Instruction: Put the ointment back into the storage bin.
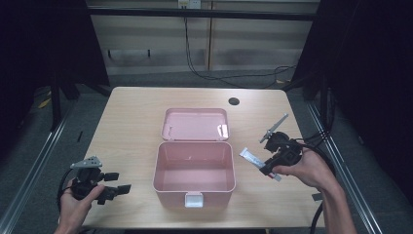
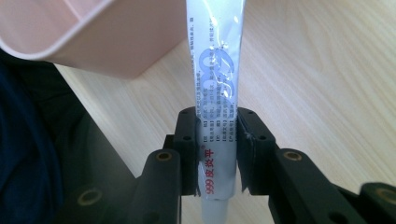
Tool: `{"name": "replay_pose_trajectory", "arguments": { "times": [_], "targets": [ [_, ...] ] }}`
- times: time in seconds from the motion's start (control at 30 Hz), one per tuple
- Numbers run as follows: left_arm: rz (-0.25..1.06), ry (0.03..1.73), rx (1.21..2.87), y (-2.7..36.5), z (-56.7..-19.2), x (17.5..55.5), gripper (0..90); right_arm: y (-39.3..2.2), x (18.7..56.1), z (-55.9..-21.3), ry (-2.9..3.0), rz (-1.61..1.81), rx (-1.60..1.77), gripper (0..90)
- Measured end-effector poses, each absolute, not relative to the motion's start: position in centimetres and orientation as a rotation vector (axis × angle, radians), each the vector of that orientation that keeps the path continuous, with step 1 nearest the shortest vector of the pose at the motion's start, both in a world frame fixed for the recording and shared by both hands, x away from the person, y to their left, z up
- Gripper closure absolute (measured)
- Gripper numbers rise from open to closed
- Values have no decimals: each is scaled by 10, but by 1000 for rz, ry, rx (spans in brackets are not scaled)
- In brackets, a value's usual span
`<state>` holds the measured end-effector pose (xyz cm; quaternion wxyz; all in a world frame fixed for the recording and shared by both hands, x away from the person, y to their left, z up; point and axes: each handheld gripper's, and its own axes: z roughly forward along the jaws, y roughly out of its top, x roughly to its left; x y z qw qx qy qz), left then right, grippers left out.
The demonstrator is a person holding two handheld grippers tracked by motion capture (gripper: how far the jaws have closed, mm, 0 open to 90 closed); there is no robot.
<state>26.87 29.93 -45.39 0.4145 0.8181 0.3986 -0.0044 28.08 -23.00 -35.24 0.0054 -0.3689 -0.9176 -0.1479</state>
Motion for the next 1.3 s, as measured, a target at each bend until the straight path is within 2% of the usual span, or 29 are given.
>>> {"name": "replay_pose_trajectory", "arguments": {
  "times": [0.67,1.3],
  "targets": [
    [-11,997,2056,299,-454,269,202,-190,282,-316,-2975,-485,-892,718],
    [-10,991,2057,300,-453,268,202,-139,289,-305,-3066,-363,-706,718]
  ]
}}
